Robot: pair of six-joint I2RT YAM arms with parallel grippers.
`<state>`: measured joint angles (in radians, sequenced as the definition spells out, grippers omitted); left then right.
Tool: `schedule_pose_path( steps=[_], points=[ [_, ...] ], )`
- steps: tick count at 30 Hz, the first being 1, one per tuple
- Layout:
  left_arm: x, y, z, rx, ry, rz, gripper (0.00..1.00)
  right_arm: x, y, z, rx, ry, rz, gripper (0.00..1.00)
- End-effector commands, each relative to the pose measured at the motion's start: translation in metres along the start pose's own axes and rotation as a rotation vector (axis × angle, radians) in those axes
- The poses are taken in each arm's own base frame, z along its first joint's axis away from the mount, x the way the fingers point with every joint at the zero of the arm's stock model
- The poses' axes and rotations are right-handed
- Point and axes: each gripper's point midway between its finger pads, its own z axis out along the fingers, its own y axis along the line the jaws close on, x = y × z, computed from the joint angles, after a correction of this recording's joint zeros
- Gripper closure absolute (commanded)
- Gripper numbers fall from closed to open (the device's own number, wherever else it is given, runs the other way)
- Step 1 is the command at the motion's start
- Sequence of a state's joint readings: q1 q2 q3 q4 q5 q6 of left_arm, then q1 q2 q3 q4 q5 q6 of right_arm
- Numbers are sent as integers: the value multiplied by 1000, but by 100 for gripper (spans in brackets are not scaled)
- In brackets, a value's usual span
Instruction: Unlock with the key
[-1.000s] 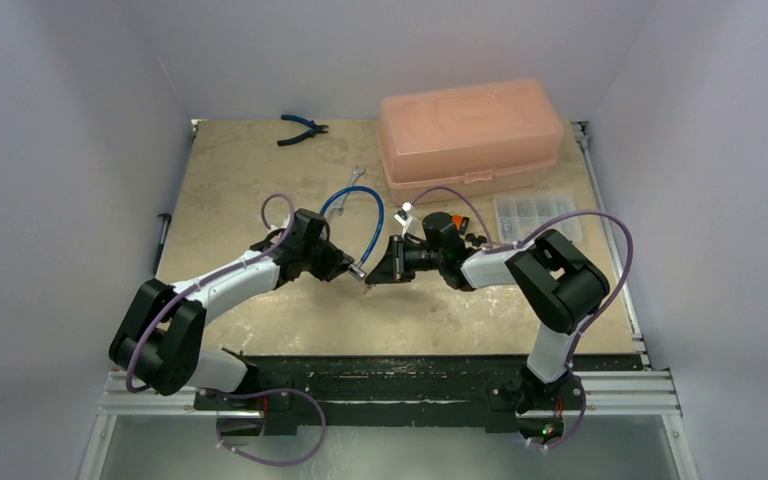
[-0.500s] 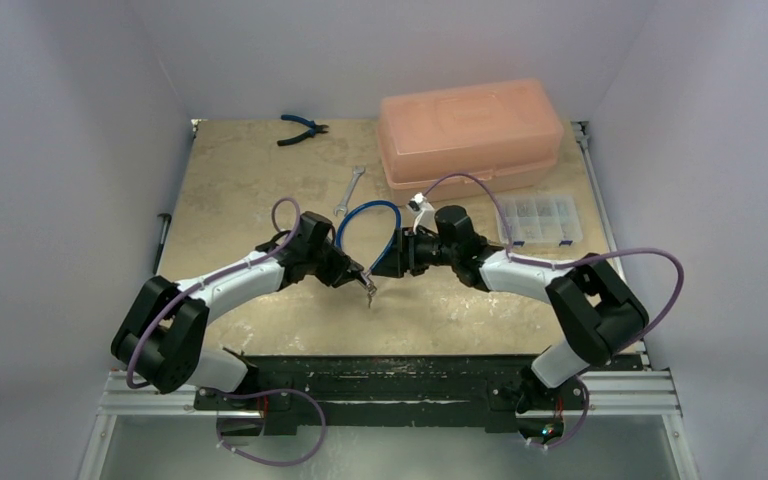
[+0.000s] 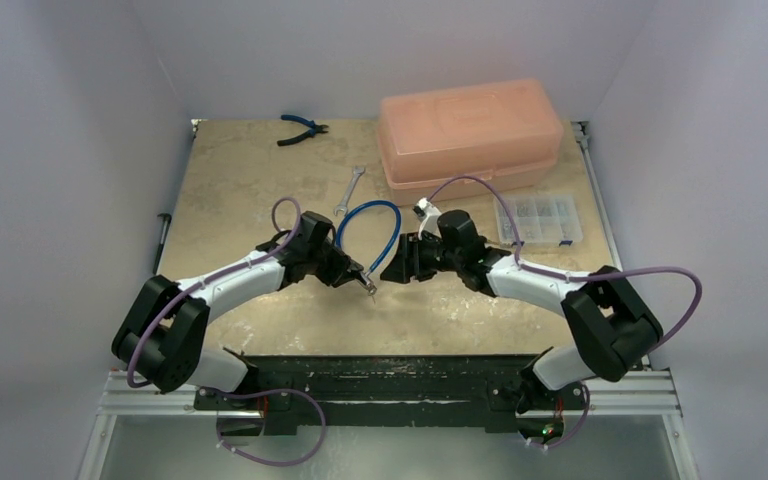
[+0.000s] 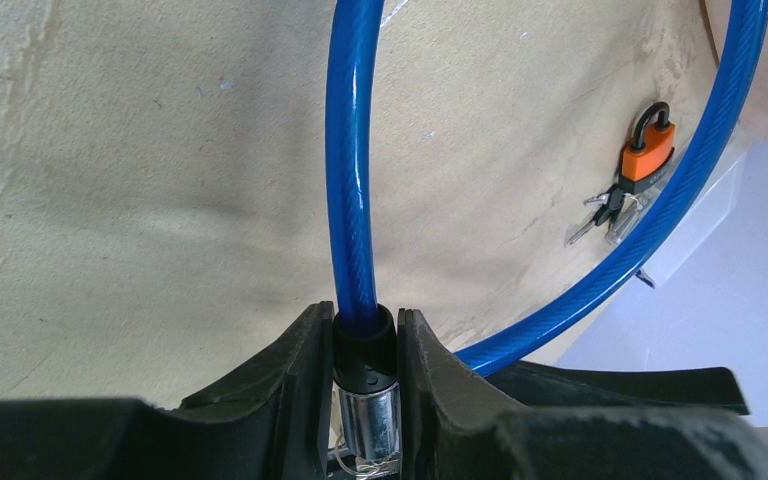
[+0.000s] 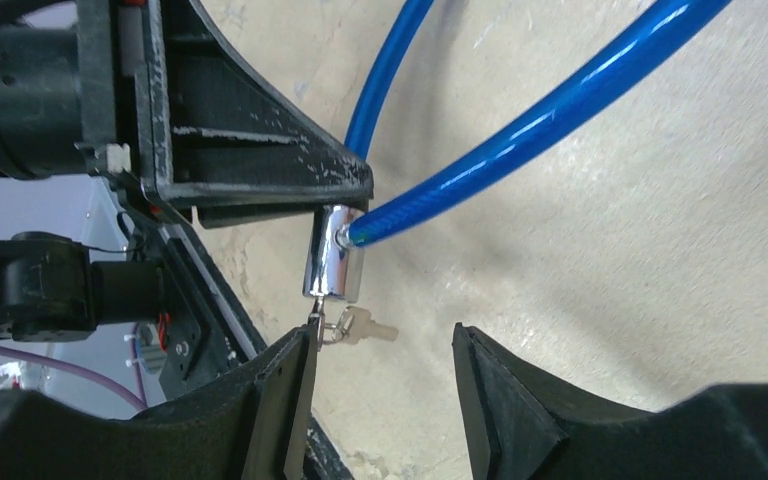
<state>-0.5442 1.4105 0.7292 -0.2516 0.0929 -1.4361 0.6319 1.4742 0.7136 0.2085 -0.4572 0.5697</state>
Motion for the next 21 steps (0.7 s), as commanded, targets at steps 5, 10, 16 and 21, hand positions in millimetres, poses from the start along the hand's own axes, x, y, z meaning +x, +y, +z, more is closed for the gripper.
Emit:
schedule_pose_path(
  steps=[5,10,16,21],
  points=[
    [-6,-31,-4,92,-23,20,100,11,17,10,-53,2,11,43],
    [-6,-29,-4,89,-22,17,100,12,27,18,-80,9,13,46],
    [-5,-28,-4,91,-20,16,100,15,32,26,-94,20,19,56],
    [-5,-27,-4,90,-19,15,100,16,34,31,-103,26,22,64]
  ],
)
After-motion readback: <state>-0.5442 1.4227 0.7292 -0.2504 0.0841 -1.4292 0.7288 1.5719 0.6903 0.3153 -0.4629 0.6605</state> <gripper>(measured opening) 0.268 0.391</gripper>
